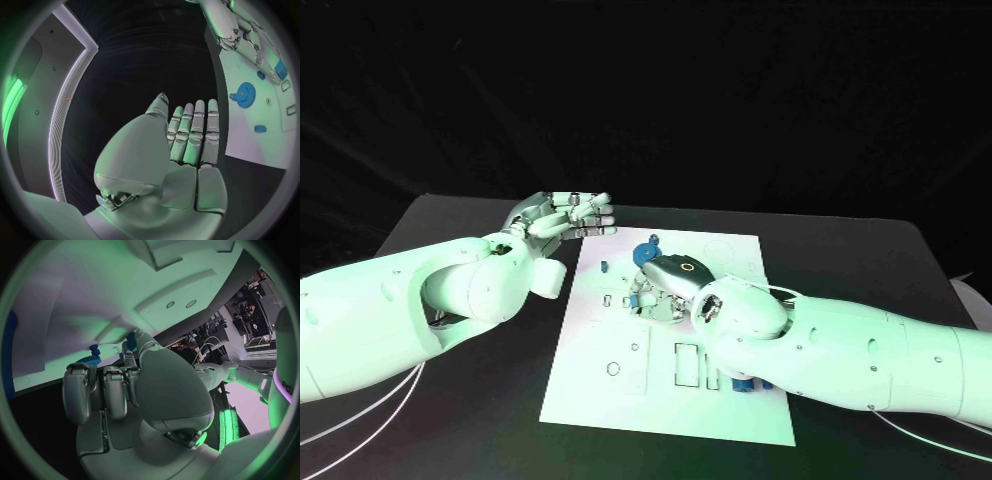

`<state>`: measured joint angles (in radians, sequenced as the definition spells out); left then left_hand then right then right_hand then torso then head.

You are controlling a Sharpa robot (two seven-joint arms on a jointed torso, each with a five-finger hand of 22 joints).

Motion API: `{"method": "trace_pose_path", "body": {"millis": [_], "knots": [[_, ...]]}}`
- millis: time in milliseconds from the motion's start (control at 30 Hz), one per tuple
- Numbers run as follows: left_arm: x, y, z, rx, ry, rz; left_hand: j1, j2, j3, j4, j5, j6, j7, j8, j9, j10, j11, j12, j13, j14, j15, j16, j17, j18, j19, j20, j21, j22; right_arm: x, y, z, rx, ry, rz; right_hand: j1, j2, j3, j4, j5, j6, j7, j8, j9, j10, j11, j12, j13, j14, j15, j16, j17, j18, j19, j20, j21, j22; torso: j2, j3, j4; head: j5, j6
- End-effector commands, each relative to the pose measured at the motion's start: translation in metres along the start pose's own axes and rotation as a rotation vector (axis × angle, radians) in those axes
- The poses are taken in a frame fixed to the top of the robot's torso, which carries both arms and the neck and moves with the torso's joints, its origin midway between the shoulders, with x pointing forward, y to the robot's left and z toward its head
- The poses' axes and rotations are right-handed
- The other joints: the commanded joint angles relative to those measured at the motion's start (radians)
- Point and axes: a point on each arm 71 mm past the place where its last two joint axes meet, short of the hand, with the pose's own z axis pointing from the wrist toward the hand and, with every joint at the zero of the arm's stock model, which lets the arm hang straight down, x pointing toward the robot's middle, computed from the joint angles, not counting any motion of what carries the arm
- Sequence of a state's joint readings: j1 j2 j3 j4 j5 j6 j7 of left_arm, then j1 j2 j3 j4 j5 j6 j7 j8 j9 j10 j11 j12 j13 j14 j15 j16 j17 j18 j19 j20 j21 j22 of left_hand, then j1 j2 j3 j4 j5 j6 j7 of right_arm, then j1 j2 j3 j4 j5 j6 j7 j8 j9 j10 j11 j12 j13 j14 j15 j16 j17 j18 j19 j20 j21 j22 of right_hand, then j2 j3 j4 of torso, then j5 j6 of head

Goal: Assemble the parts on the task board

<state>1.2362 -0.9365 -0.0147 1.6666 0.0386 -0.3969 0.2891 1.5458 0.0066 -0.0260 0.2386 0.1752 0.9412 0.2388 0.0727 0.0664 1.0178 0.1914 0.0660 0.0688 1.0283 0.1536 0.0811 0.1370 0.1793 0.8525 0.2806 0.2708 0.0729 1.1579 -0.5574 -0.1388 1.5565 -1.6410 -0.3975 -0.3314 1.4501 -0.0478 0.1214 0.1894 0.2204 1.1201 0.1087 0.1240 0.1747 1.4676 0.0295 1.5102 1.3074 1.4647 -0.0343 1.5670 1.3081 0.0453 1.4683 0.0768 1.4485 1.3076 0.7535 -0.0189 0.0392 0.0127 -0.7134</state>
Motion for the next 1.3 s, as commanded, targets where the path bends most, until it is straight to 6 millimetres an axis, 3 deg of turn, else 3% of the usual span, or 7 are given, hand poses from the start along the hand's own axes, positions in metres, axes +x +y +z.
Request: {"method": "trace_pose_path", "body": {"millis": [33, 667, 1300], "knots": [[0.0025, -0.0010, -0.0001, 0.005, 0.019, -0.005, 0.009, 0.002, 0.004, -0.002, -0.001, -0.009, 0.003, -0.005, 0.000, -0.008, -0.001, -0.001, 0.000, -0.006, -0.001, -0.006, 0.002, 0.004, -0.008, -0.001, -0.004, -0.001, 0.0027, -0.0013, 0.0004, 0.008, 0.029, -0.032, -0.012, 0.004, 0.001, 0.002, -0.006, 0.008, -0.008, 0.000, 0.001, 0.049, -0.006, 0.001, 0.193, 0.106, -0.006, 0.004, 0.263, -0.007, 0.005, -0.006, -0.005, 0.146, 0.000, -0.0001, -0.0002, -0.001, 0.000], [0.0021, -0.0008, -0.0001, 0.001, 0.021, -0.006, 0.009, 0.002, 0.004, -0.002, -0.002, -0.009, 0.003, -0.005, 0.000, -0.009, -0.001, -0.001, 0.000, -0.006, -0.001, -0.006, 0.002, 0.004, -0.008, -0.001, -0.004, -0.001, 0.0030, -0.0026, 0.0014, 0.037, 0.017, -0.043, -0.027, -0.007, -0.004, 0.006, -0.006, 0.000, -0.004, -0.004, 0.000, 0.045, -0.002, -0.003, 0.189, 0.106, -0.004, 0.004, 0.263, -0.006, 0.002, -0.005, -0.008, 0.144, 0.000, 0.0006, 0.0001, -0.004, 0.003], [0.0023, -0.0006, -0.0002, -0.001, 0.025, -0.007, 0.009, 0.002, 0.004, -0.002, -0.002, -0.009, 0.003, -0.005, 0.000, -0.009, -0.001, 0.000, 0.000, -0.006, -0.001, -0.007, 0.002, 0.004, -0.009, -0.001, -0.004, -0.001, 0.0020, -0.0011, 0.0020, 0.037, 0.002, -0.039, -0.051, -0.038, -0.014, 0.008, -0.007, -0.027, 0.009, -0.020, -0.006, 0.035, 0.009, -0.013, 0.179, 0.106, 0.005, 0.004, 0.263, -0.004, -0.003, 0.002, -0.017, 0.140, 0.000, -0.0001, 0.0013, -0.005, 0.003]]}}
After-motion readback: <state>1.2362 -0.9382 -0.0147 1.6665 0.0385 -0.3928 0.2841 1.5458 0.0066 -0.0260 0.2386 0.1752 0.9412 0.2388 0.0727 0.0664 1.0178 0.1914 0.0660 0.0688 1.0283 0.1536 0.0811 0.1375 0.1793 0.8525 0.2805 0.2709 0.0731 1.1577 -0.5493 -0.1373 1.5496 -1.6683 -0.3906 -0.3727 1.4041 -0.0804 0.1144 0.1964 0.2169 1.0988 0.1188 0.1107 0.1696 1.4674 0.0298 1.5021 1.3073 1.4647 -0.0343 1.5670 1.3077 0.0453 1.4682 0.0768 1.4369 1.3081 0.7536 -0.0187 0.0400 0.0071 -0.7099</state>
